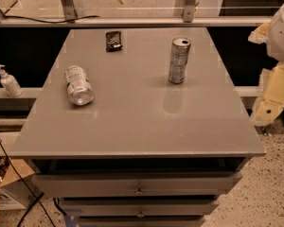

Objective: Knock redbull can over

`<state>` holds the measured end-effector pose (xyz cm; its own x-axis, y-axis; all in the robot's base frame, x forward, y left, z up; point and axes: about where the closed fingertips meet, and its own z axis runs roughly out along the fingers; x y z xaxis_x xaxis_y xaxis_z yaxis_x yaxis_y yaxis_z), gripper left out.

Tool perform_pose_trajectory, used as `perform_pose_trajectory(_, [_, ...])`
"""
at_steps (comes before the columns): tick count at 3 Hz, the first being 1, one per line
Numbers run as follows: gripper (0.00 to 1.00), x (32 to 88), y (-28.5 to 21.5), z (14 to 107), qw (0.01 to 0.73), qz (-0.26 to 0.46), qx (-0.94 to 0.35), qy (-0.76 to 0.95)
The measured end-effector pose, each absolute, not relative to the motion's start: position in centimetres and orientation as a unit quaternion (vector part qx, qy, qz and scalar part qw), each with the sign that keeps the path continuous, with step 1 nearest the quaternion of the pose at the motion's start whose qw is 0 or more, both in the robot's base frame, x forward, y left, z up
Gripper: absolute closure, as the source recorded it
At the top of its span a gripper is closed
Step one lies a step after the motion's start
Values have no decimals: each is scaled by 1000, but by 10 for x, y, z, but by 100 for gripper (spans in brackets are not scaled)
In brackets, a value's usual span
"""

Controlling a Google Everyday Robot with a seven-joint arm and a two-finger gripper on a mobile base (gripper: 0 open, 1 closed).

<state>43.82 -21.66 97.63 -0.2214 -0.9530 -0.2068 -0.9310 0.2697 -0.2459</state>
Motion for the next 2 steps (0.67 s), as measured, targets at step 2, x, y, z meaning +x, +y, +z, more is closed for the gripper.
perform_pose_trajectory(2, [0, 446, -208, 986, 198, -36, -602, 772])
